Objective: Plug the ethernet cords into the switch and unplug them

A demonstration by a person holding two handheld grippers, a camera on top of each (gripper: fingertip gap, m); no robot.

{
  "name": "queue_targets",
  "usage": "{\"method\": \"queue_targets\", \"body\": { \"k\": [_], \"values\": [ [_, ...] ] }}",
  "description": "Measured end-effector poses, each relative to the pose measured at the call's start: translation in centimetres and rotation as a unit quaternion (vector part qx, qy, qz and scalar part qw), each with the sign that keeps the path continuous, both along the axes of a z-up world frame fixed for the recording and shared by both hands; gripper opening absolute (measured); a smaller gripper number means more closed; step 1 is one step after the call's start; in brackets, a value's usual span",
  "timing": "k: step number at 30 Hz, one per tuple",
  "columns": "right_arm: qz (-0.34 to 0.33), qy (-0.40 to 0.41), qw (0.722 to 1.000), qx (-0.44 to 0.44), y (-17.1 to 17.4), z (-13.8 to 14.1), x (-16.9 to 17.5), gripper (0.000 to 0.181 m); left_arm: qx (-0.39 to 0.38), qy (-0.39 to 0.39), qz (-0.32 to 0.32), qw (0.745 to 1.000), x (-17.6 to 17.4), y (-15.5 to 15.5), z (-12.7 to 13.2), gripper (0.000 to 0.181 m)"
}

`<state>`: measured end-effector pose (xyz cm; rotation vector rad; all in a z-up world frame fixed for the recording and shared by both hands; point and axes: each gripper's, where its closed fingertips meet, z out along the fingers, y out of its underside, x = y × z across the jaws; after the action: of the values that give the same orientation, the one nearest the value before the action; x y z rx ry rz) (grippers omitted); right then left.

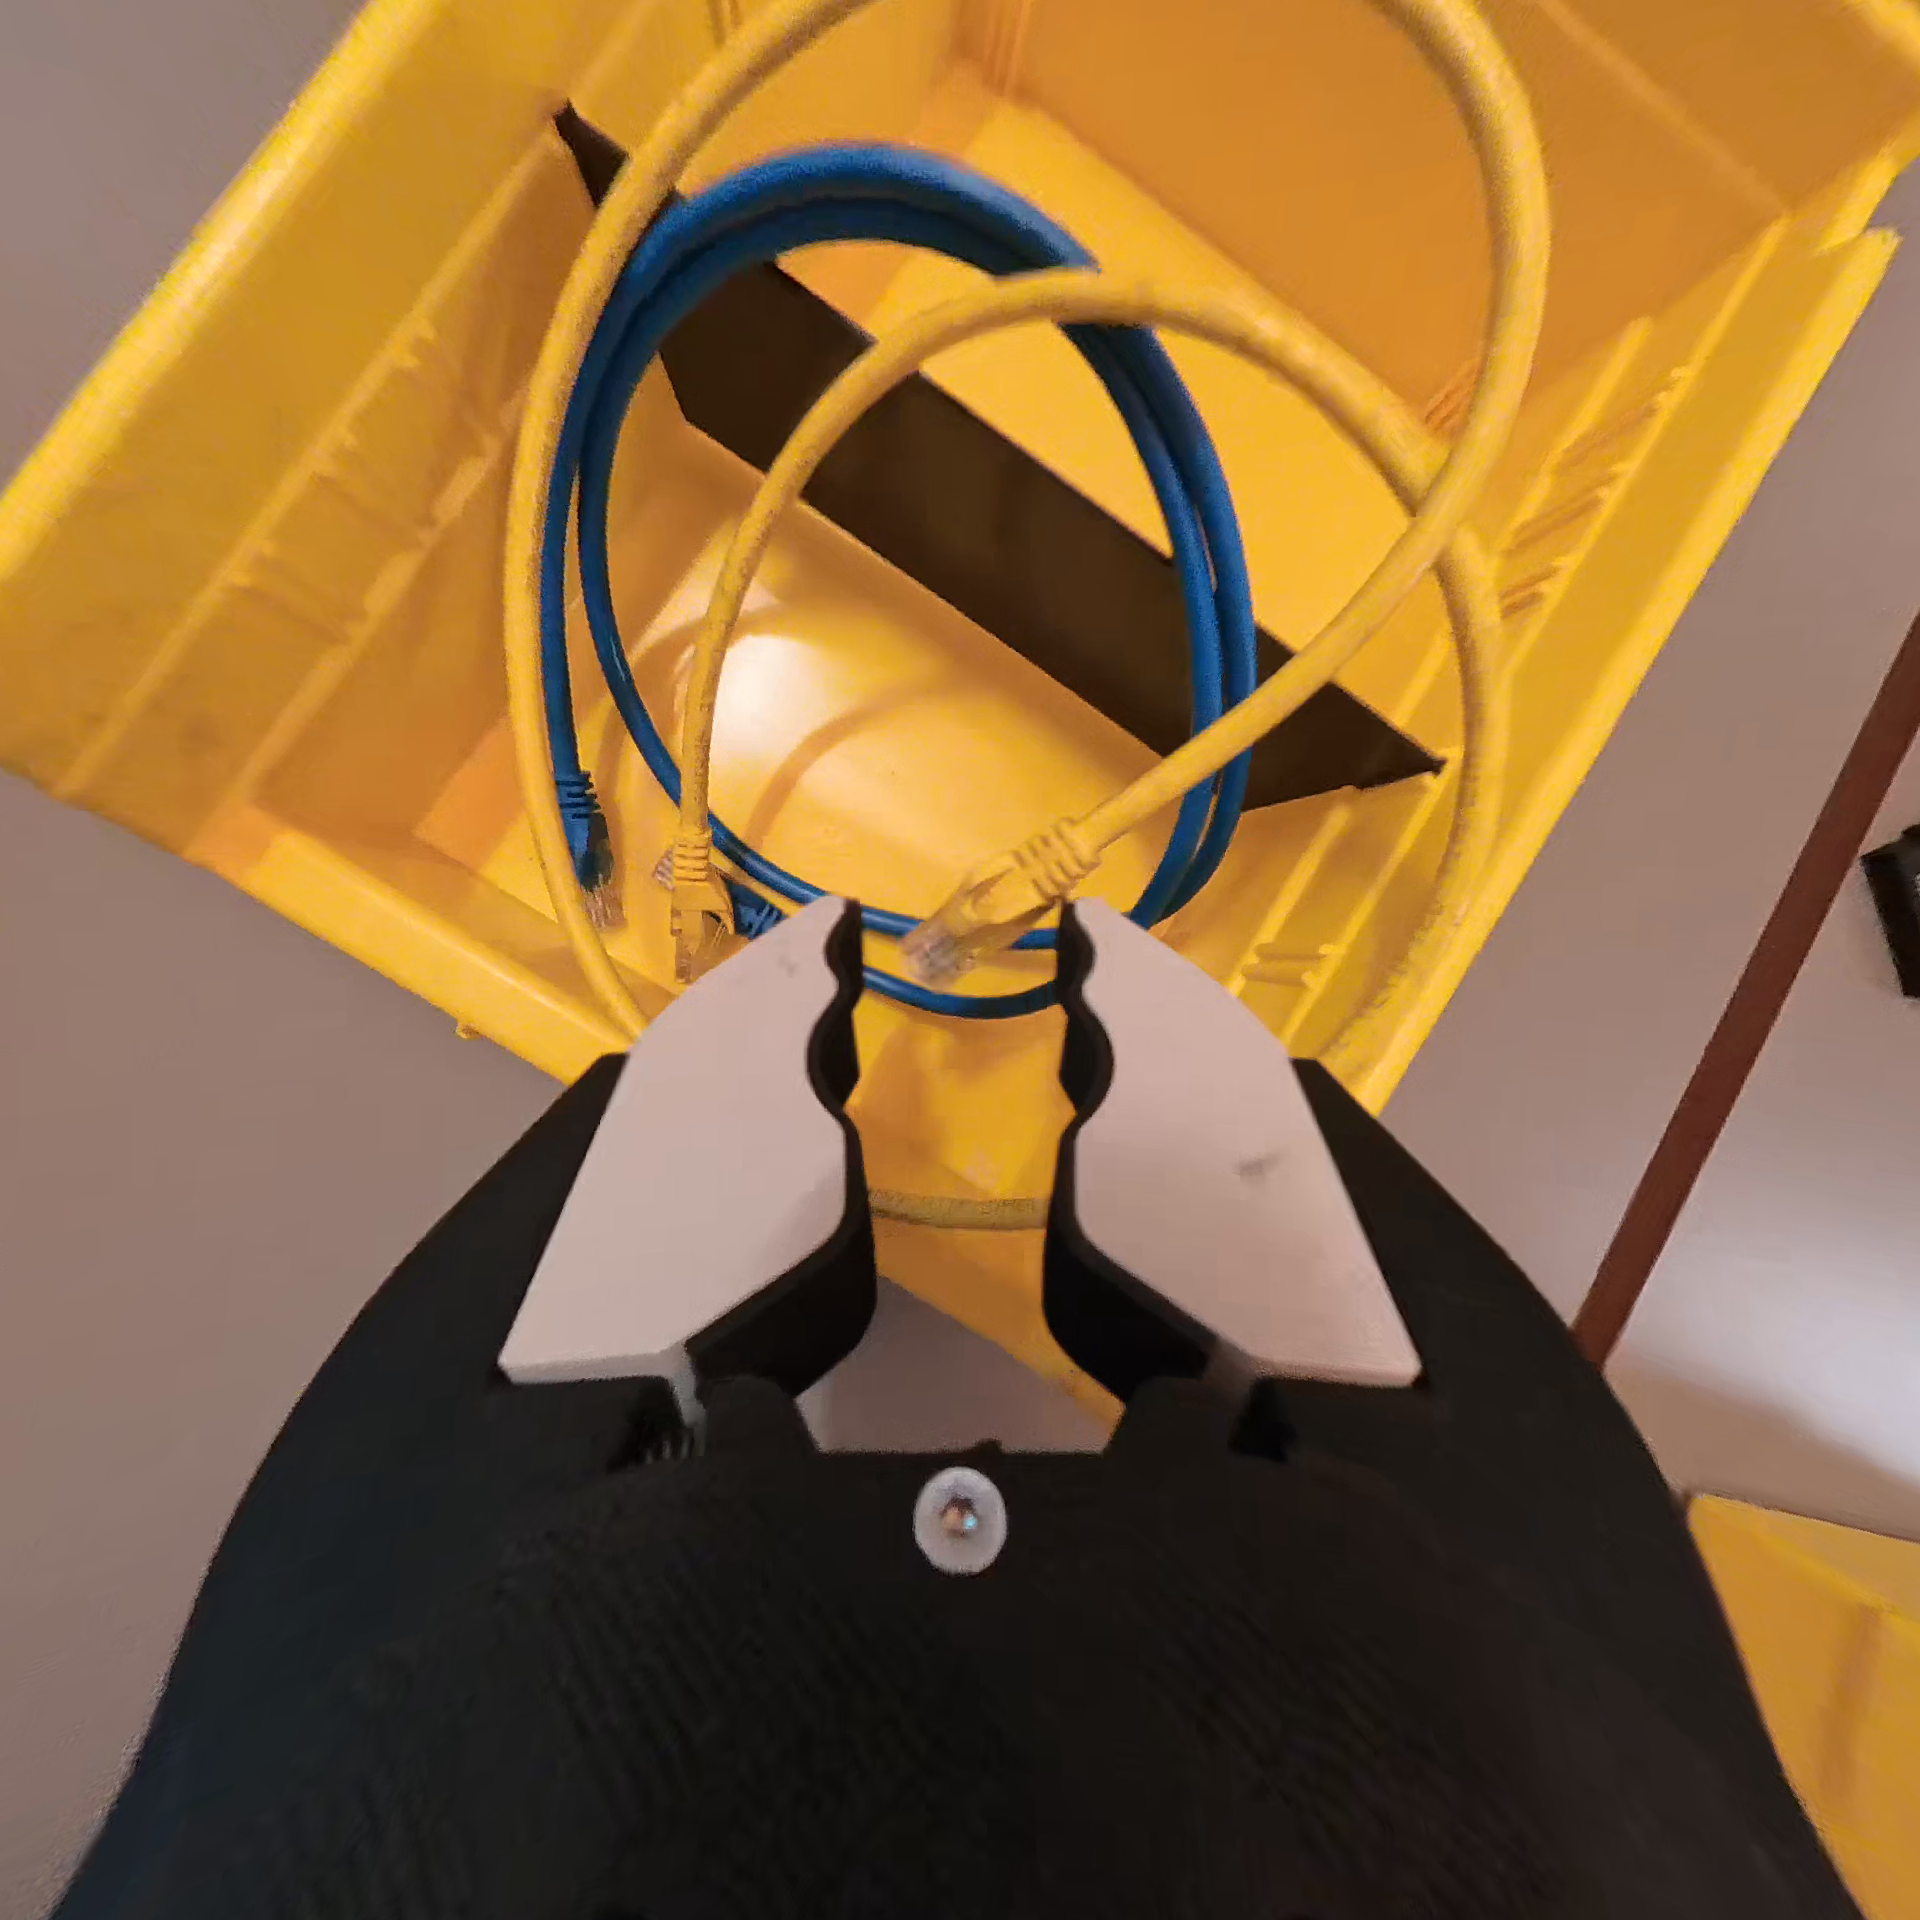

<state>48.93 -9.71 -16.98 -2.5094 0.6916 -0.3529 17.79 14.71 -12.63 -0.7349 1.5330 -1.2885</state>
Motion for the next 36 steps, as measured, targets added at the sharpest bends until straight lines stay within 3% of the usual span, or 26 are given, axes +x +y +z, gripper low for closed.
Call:
{"method": "queue_targets", "body": {
  "k": [5,10,13,22,26,30,33,36],
  "values": [
    [0.020,-0.041,0.998,0.041,1.1,3.8,-1.0,0.054,0.001,0.003,0.001,1.000,0.0,0.0,-0.1,0.062],
    [0.031,-0.085,0.994,0.067,1.6,6.2,-3.8,0.054,0.002,0.004,-0.002,1.000,0.0,-0.1,-0.1,0.062],
    [0.042,-0.071,0.991,0.102,2.7,5.8,-7.3,0.051,0.001,0.005,-0.003,1.000,0.0,-0.1,-0.1,0.062],
    [0.029,0.029,0.971,0.236,5.9,1.0,-18.0,0.048,0.001,0.009,-0.021,1.000,-0.2,-0.4,-0.2,0.062],
    [0.096,0.122,0.894,0.420,11.2,3.9,-25.9,0.050,-0.016,0.012,-0.085,0.996,-0.9,-1.9,0.0,0.062],
    [0.142,0.232,0.819,0.505,15.0,5.4,-31.0,0.081,-0.015,0.021,-0.196,0.980,-2.8,-4.2,0.1,0.062],
    [0.181,0.320,0.774,0.515,17.0,5.6,-34.0,0.088,0.018,0.035,-0.293,0.955,-5.2,-5.9,-0.4,0.062],
    [0.224,0.372,0.760,0.485,18.5,5.2,-36.8,0.098,0.051,0.054,-0.365,0.928,-7.6,-6.8,-0.7,0.062]
  ]
}}
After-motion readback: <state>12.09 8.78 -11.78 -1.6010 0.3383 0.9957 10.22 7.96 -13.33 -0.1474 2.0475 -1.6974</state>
